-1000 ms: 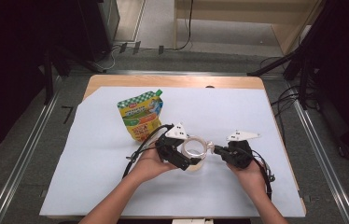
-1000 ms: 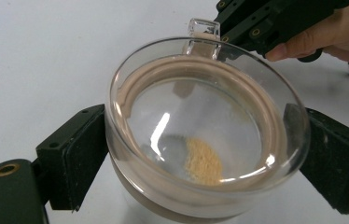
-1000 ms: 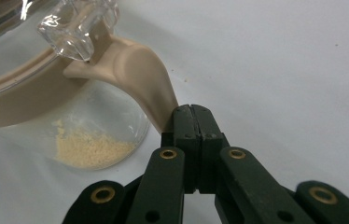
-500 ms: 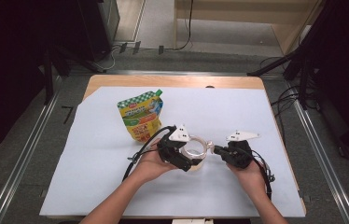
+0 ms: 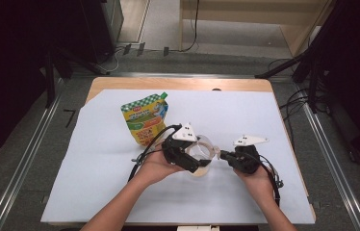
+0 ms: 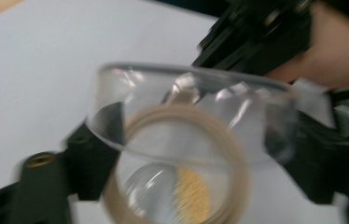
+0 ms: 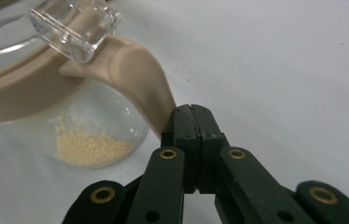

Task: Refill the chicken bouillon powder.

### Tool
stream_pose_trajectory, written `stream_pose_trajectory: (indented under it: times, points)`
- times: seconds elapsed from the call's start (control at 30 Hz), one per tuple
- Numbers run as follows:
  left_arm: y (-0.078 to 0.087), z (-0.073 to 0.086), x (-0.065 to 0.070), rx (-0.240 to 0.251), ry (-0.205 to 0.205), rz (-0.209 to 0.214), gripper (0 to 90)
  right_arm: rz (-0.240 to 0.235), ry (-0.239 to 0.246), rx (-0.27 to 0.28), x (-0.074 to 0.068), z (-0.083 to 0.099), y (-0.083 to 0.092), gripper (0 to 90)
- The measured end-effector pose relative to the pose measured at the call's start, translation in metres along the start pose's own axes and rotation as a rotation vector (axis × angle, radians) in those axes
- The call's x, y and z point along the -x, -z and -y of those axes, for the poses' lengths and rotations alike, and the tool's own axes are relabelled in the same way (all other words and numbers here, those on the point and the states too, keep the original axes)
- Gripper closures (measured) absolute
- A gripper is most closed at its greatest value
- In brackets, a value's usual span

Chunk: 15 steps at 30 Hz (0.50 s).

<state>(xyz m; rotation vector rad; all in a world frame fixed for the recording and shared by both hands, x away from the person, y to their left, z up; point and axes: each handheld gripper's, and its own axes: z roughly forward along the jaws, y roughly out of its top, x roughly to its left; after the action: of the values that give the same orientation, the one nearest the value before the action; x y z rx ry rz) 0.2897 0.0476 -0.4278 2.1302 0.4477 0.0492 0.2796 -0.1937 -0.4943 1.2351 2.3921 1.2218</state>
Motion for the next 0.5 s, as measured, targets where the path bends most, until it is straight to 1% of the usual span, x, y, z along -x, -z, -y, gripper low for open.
stream_pose_trajectory:
  times: [0.03, 0.1, 0.13, 0.2, 0.23, 0.27, 0.33, 0.37, 0.4, 0.47, 0.5]
  points:
    - [0.0, -0.003, 0.001, 0.001, -0.006, 0.006, 24.9, 0.003, 0.006, -0.001, 0.0, 0.0, 0.0, 90.0]
    - [-0.002, -0.008, 0.003, -0.017, -0.018, -0.002, 24.3, 0.0, 0.001, 0.0, 0.0, 0.0, 0.0, 90.0]
    - [-0.002, -0.011, 0.004, -0.021, -0.018, 0.005, 25.0, -0.003, -0.002, 0.0, 0.0, 0.0, 0.001, 90.0]
    - [-0.002, -0.016, 0.003, -0.016, 0.001, 0.023, 31.1, -0.004, 0.003, 0.003, 0.0, 0.0, 0.001, 90.0]
    - [-0.002, -0.018, 0.002, -0.02, 0.009, 0.033, 34.2, -0.003, 0.002, 0.004, 0.0, 0.001, 0.001, 90.0]
    - [-0.003, -0.021, 0.002, -0.034, 0.015, 0.044, 36.9, -0.004, 0.001, 0.004, 0.0, 0.0, 0.002, 90.0]
    - [-0.005, -0.027, 0.002, -0.059, 0.023, 0.053, 38.4, -0.006, 0.005, 0.005, 0.0, 0.0, 0.002, 90.0]
    - [-0.006, -0.03, 0.003, -0.07, 0.027, 0.067, 40.7, -0.008, 0.004, 0.004, 0.0, 0.001, 0.003, 90.0]
    - [-0.007, -0.032, 0.003, -0.08, 0.025, 0.066, 42.2, -0.009, 0.002, 0.004, 0.0, 0.0, 0.003, 90.0]
    - [-0.008, -0.034, 0.002, -0.088, 0.046, 0.085, 43.8, -0.008, 0.003, 0.005, 0.0, 0.001, 0.003, 90.0]
    - [-0.009, -0.035, 0.001, -0.093, 0.05, 0.093, 45.2, -0.008, 0.002, 0.007, 0.0, 0.001, 0.004, 90.0]
